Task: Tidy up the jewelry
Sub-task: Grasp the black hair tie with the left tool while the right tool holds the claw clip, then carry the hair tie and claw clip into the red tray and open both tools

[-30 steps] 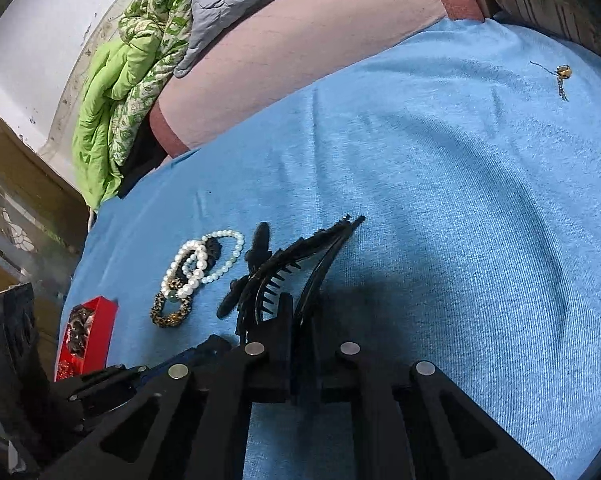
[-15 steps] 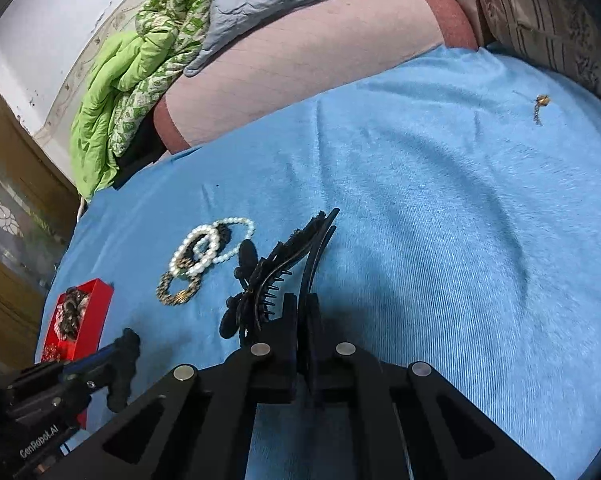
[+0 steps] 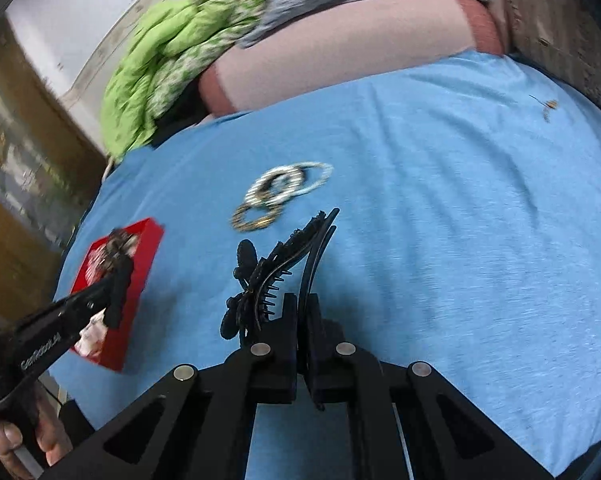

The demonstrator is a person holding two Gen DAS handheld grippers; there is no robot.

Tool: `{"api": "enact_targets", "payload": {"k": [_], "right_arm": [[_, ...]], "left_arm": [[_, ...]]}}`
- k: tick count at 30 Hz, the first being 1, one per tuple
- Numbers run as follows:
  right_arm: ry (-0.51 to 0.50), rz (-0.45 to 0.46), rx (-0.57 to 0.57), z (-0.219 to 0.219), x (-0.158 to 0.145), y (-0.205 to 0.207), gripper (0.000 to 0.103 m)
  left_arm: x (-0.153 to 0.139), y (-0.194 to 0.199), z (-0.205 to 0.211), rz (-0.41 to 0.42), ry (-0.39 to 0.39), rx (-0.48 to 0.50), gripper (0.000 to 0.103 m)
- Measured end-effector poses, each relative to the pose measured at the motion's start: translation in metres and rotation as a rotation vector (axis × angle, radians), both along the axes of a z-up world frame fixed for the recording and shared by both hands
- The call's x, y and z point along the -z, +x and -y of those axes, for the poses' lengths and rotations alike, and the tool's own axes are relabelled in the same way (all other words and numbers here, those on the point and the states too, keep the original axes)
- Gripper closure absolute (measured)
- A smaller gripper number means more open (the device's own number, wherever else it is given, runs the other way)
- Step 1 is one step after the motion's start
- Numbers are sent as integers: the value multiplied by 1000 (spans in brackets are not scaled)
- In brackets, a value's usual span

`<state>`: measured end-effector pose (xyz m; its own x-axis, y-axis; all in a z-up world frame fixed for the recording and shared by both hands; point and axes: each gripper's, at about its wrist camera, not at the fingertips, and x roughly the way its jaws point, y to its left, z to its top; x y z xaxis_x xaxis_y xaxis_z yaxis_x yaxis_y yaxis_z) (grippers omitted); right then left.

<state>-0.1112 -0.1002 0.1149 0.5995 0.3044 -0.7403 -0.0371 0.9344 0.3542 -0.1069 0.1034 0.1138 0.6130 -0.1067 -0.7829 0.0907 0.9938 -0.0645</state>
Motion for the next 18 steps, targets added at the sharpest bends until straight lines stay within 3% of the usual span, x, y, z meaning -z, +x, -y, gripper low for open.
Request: {"api": "enact_targets", "payload": {"k": [10,18], "right_arm": [[-14,-11,-201,-99,-23,22,98],[40,-63,-325,-183,-22,65,98]], "left_arm": [[0,-1,-137,-1,-60,-249,96],[22,24,-206,-51,-33,-338,96]]}}
